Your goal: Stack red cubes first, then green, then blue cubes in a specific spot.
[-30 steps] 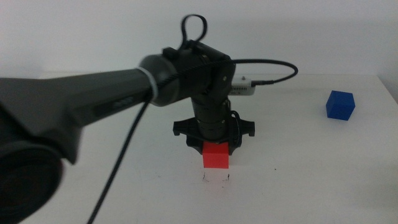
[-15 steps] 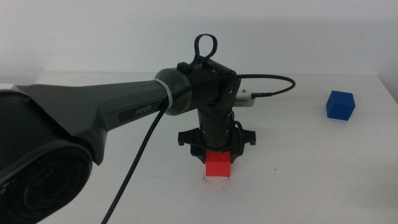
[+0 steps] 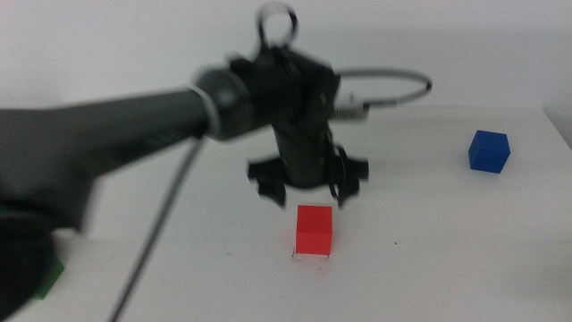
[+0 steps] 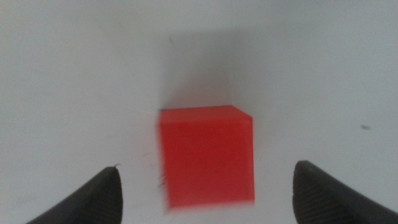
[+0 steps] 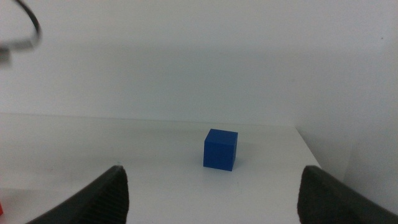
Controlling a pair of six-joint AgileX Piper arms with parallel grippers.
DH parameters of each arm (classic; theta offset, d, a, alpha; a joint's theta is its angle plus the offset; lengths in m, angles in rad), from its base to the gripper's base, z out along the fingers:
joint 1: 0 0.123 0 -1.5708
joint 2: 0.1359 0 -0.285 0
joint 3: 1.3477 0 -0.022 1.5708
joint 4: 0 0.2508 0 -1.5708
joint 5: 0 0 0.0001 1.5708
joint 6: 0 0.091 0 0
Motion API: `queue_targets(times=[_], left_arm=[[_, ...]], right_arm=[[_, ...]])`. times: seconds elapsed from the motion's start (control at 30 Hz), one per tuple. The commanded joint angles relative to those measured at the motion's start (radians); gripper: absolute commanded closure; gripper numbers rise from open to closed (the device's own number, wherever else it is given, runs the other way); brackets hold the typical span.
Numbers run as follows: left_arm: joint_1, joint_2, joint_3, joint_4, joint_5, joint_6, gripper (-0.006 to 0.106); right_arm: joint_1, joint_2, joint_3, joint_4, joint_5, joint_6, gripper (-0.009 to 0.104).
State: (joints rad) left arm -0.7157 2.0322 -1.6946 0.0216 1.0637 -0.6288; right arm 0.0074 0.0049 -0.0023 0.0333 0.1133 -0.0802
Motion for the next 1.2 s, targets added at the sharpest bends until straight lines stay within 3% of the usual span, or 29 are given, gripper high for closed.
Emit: queue_targets(times=[0.0,0.13,0.2,0.33,0.47,0.63,0.83,0.93,1.07,1.17], left_arm=[[-0.003,-0.098,0.002,0.079,0.063,0.001,0.007],[0.006,-0.244,0.069,0.226,0.149,-0.035,0.007],[0.036,-0.333,0.144,0.256,0.157,-0.032,0.007],[0.167,-0.506,0.335,0.254,0.157,0.09,0.007],[0.368,-0.688,0.542,0.244,0.157,0.329,0.007],[0.672,-0.822,0.763,0.123,-0.014,0.58,0.007],[0.959,-0.777,0.823,-0.136,-0.079,0.951,0.007],[1.028,-0.707,0.823,-0.169,-0.091,1.019,0.007],[1.033,-0.619,0.823,-0.168,-0.164,1.035,0.007],[1.033,-0.562,0.823,-0.215,-0.244,1.053,0.007]], right_arm=[[-0.007,-0.005,0.002,0.0,-0.006,-0.006,0.002],[-0.007,-0.005,0.002,0.0,-0.006,-0.006,0.002],[-0.007,-0.005,0.002,0.0,-0.006,-0.006,0.002],[-0.007,-0.005,0.002,0.0,-0.006,-0.006,0.002],[-0.007,-0.005,0.002,0.0,-0.006,-0.006,0.002],[-0.007,-0.005,0.002,0.0,-0.006,-0.006,0.002],[-0.007,-0.005,0.002,0.0,-0.006,-0.006,0.002],[-0.007,-0.005,0.002,0.0,-0.006,-0.006,0.002],[-0.007,-0.005,0.002,0.0,-0.006,-0.006,0.002],[-0.007,-0.005,0.002,0.0,-0.006,-0.006,0.002]])
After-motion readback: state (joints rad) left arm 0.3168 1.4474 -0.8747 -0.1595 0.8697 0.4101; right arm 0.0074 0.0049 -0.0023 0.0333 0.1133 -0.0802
